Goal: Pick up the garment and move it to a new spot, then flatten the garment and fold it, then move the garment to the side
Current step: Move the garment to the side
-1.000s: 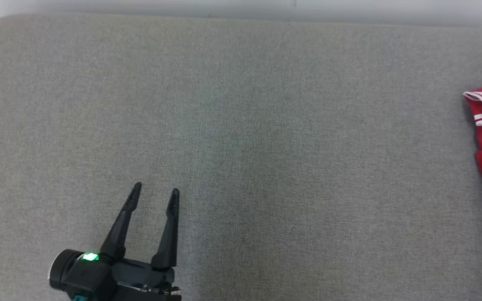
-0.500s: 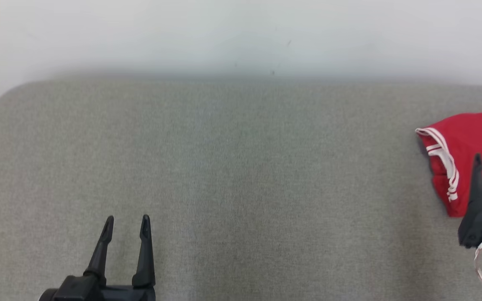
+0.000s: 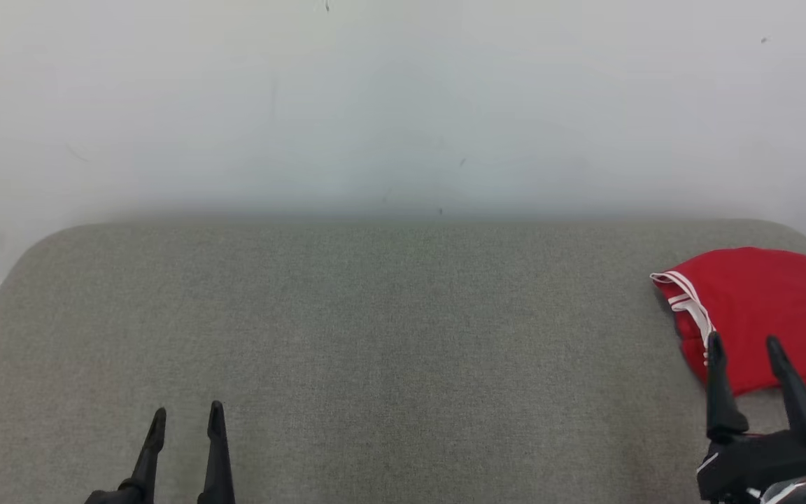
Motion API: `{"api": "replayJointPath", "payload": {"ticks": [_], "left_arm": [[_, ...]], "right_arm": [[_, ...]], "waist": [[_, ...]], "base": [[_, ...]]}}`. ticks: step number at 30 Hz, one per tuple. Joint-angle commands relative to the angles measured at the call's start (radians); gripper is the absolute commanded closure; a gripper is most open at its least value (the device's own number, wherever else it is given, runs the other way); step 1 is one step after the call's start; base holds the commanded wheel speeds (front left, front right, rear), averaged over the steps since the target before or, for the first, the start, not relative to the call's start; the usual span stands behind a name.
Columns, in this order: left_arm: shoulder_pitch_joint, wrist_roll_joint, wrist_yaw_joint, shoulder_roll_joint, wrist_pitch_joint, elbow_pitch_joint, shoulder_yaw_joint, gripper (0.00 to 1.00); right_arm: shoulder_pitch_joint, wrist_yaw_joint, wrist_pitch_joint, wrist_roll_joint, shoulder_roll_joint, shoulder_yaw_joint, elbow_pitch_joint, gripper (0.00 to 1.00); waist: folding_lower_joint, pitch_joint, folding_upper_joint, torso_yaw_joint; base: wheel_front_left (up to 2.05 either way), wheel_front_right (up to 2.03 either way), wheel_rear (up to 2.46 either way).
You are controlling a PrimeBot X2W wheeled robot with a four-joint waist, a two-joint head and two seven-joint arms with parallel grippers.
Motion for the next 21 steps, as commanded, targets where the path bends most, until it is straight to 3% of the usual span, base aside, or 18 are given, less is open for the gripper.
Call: {"api": "replayJointPath", "payload": {"ticks": [1, 13, 21], "left_arm": [[0.026, -0.007, -0.007, -0.002, -0.003, 0.000, 0.018, 0.00], [0.056, 0.013, -0.042, -0.003, -0.003, 0.033, 0.052, 0.00], [0.061, 0.016, -0.051, -0.004, -0.003, 0.048, 0.065, 0.00]], "right_arm": [[0.028, -0.002, -0.060, 0.036, 0.000, 0.019, 0.049, 0.00], [0.023, -0.002, -0.198, 0.078, 0.001, 0.194, 0.257, 0.00], [-0.004, -0.002, -0.228, 0.085, 0.001, 0.216, 0.314, 0.00]], "waist": [[0.0002, -0.036, 0.0002, 0.003], [0.0002, -0.058, 0.0002, 0.000], [0.0002, -0.059, 0.0002, -0.001]], "base": [[0.00, 0.00, 0.00], [0.00, 0.00, 0.00], [0.00, 0.00, 0.00]]}}
